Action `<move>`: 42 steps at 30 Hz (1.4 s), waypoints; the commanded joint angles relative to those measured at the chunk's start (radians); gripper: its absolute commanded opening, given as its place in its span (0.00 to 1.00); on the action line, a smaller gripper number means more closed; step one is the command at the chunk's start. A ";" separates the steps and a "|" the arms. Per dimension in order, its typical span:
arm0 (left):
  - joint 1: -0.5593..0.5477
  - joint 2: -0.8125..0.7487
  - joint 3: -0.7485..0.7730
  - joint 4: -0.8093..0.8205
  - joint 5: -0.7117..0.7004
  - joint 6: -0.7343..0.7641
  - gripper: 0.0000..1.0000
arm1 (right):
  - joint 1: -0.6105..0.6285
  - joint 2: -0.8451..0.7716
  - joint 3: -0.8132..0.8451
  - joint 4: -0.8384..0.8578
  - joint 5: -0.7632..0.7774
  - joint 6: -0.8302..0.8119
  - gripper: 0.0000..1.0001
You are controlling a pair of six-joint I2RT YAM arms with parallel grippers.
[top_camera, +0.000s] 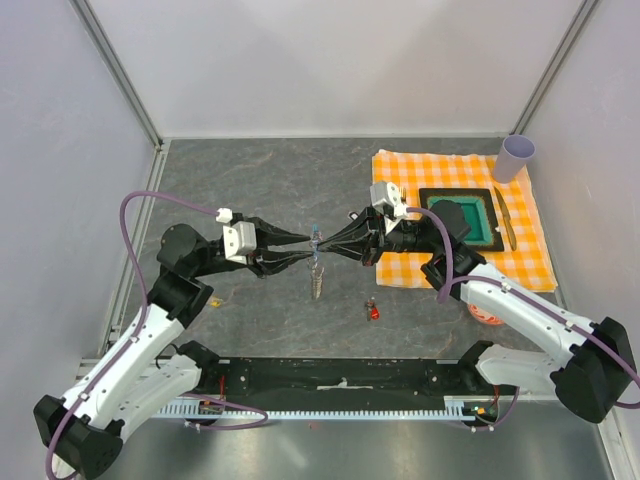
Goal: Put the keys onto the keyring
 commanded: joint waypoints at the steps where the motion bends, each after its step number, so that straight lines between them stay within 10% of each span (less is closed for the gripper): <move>1: 0.007 0.011 -0.015 0.070 0.049 -0.070 0.37 | -0.002 -0.028 -0.002 0.128 0.005 0.042 0.00; 20: 0.008 0.011 -0.127 0.401 -0.018 -0.294 0.32 | -0.001 -0.014 -0.032 0.184 0.007 0.080 0.00; 42: 0.016 0.054 -0.111 0.401 0.021 -0.326 0.30 | -0.001 -0.003 -0.040 0.196 0.001 0.091 0.00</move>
